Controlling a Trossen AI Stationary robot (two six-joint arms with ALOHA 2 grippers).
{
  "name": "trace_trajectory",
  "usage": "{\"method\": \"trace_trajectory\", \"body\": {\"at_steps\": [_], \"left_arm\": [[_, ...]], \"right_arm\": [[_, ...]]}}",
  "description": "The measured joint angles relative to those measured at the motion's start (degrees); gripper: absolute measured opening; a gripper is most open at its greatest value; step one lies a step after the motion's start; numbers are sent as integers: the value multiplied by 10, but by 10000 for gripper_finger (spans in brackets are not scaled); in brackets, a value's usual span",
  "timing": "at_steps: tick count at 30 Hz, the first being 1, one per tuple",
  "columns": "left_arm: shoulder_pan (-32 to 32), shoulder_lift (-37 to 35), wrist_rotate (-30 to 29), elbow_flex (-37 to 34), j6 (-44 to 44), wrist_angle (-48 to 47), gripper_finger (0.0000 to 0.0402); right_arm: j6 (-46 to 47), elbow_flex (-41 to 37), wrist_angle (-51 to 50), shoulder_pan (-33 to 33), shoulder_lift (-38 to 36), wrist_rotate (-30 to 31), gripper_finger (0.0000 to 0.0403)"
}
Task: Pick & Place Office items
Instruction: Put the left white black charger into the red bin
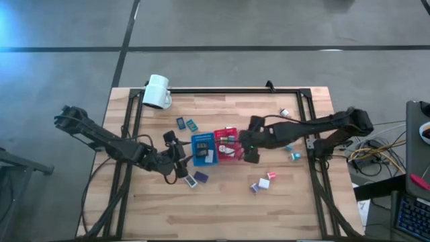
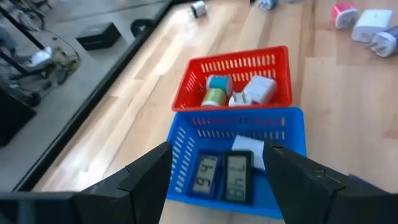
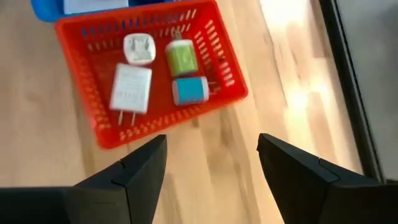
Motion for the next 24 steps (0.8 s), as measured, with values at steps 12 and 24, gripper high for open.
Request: {"method": "trace_trajectory", "body": {"at_steps": [12,24], "left_arm": [[-24,-113,47,2,-114,-179,252],[-26,-118,140,0,-249,-358,252]], "right_arm": [[88,-95,3,44,-59,-33,237],[112,-120,12,44,-34,-80,240]]}}
